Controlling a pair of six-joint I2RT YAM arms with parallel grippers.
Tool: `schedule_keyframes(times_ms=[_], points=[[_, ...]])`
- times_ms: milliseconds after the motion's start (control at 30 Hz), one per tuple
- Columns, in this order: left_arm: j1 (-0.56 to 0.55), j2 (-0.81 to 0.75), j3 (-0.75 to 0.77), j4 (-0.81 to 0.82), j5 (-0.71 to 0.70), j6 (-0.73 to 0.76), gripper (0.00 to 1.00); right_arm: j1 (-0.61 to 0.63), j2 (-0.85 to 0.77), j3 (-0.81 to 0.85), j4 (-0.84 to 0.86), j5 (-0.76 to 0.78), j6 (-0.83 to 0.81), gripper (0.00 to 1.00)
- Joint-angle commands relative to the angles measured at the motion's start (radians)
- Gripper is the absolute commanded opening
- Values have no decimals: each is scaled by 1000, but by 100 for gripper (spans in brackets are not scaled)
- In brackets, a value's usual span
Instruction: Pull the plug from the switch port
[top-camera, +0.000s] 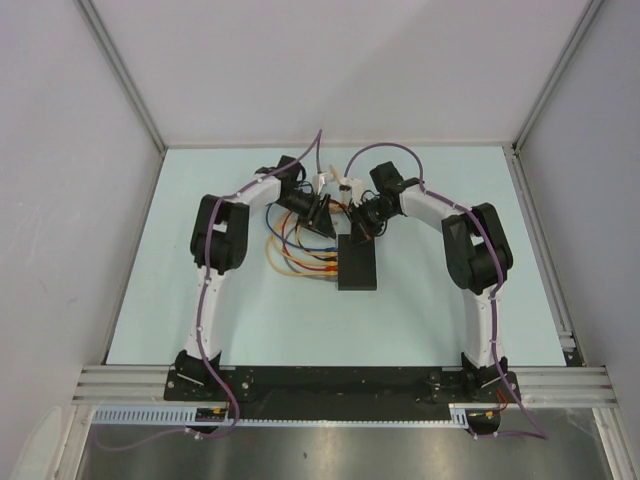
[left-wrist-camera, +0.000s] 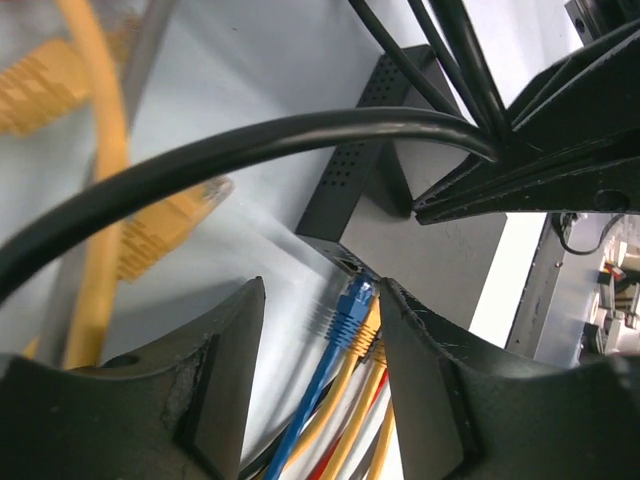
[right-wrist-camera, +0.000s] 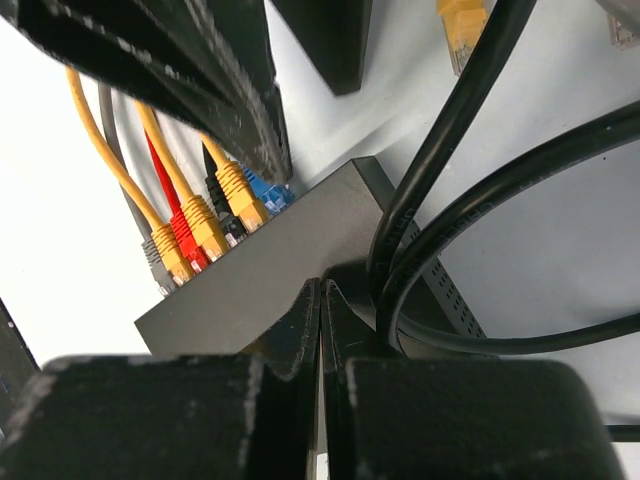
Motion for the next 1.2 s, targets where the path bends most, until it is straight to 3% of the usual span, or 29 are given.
schedule_keyframes(times_ms=[0,167,333,1167], points=[[-24,23,-2,-34,27,56,55,12,6,-33,-10,103,-19,0],[-35,37,-5,-38,-31,43,53,13,4,-39,-5,104,-23,0],[-36,72,7,-112,2,93,49,16,0,-43,-4,109,-27,0],[-45,109,30,-149,-2,118,43,32,-5,-55,1,127,-41,0]])
